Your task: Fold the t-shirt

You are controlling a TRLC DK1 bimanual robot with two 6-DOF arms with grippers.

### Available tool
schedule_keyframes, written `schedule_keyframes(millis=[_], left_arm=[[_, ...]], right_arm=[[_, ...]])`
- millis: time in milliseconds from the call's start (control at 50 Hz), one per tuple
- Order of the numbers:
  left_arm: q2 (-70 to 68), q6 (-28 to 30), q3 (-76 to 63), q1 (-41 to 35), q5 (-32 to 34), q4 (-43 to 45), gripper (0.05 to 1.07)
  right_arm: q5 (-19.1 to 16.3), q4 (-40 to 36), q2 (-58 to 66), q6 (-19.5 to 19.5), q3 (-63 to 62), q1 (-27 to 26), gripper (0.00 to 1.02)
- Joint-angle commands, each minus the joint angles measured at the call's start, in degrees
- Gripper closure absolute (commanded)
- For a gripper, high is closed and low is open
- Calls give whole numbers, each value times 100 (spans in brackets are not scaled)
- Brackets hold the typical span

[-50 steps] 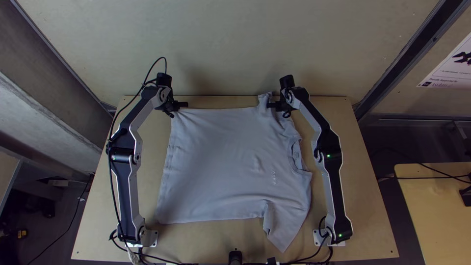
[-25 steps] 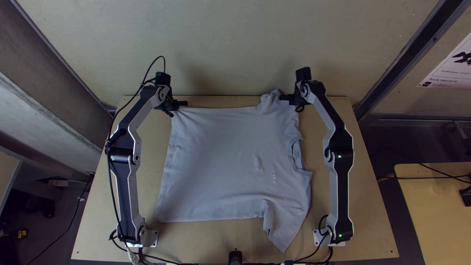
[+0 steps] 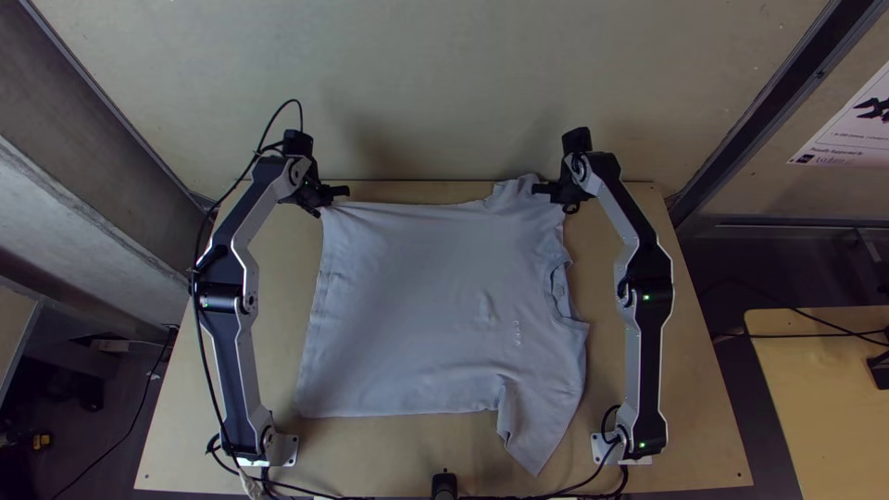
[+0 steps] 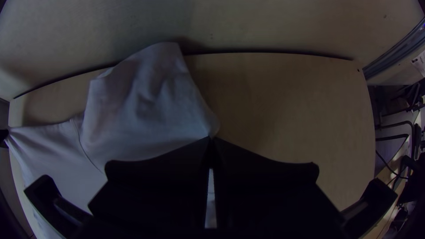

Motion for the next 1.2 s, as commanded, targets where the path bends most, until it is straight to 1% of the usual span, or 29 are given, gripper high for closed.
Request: schedule_keyframes(millis=[0,280,500,760,1180], left_arm=[[-336,-79,76,79,41,-177,105],[-486,-9,-222,105,67,-361,105],[-864,-44,-882,87,129,-168,105],[-1734,-18,-1971,70,217,104,105],[-3052,-18,-4318,-88,226,860,105]], right_arm=[[103,-175,-500,88,-264,2,100],[103,-280,-1089,27,-1117,46,100],[103,-272,-1651,18,-1987,134,100],[103,-184,-2469,71,-2936,257,100],[156,238,-3796,97,-4852,389,100]])
